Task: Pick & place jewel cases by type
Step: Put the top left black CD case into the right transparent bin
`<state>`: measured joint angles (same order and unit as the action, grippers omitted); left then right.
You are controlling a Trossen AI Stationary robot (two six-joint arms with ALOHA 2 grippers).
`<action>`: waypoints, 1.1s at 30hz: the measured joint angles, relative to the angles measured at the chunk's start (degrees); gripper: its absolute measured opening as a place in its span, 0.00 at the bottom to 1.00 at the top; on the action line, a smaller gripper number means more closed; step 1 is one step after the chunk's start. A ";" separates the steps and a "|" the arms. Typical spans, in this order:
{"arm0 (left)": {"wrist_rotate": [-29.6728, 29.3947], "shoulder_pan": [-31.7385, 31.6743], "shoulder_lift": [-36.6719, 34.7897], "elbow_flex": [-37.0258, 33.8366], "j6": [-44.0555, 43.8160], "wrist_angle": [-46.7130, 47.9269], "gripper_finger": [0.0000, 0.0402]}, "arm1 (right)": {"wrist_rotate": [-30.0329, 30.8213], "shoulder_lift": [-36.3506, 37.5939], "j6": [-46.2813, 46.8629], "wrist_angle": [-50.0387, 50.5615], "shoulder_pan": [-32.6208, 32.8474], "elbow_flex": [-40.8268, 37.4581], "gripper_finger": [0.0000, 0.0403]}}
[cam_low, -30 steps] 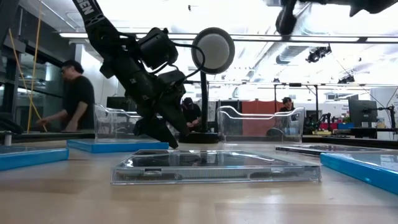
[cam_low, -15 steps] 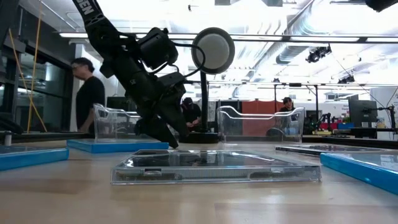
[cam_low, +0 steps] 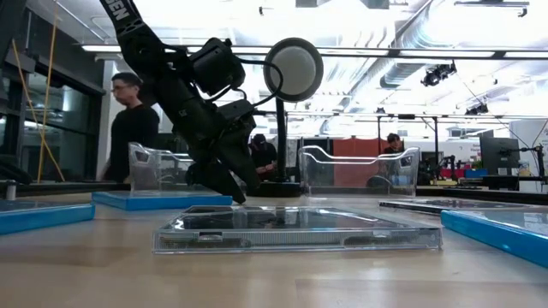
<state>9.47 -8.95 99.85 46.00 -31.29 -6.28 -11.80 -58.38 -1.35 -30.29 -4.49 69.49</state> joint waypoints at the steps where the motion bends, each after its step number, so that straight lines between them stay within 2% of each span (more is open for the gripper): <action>1: 0.02 0.00 0.00 0.00 0.00 0.00 0.63 | -0.90 -1.16 -1.13 1.64 0.00 2.71 0.03; 9: 0.46 -0.02 0.00 0.02 -0.01 0.00 0.63 | -6.77 -9.75 -8.10 12.80 0.00 22.73 0.03; 11: 0.46 0.01 0.00 0.02 -0.02 0.00 0.63 | -11.68 -11.37 -9.15 16.79 -0.02 26.59 0.03; 15: 0.42 0.44 0.00 0.02 -0.02 -0.02 0.63 | -25.24 -13.84 -9.85 25.75 0.00 32.52 0.03; 21: 0.76 0.83 0.00 0.02 -0.02 -0.02 0.63 | -49.34 -15.80 -1.45 27.49 0.00 36.18 0.03; 25: 0.81 0.83 0.00 0.02 -0.04 -0.09 0.63 | -62.27 -16.40 2.69 27.26 0.57 36.14 0.03; 28: 0.85 0.83 0.00 0.02 -0.04 -0.07 0.63 | -68.02 -17.11 2.54 27.19 3.18 36.09 0.03; 33: 0.87 0.83 0.00 0.02 -0.26 -0.13 0.63 | -69.16 -18.18 2.56 27.50 5.99 36.11 0.03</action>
<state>10.35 -8.12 99.85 46.02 -31.55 -6.41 -80.96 -76.56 1.21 -2.79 1.50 105.60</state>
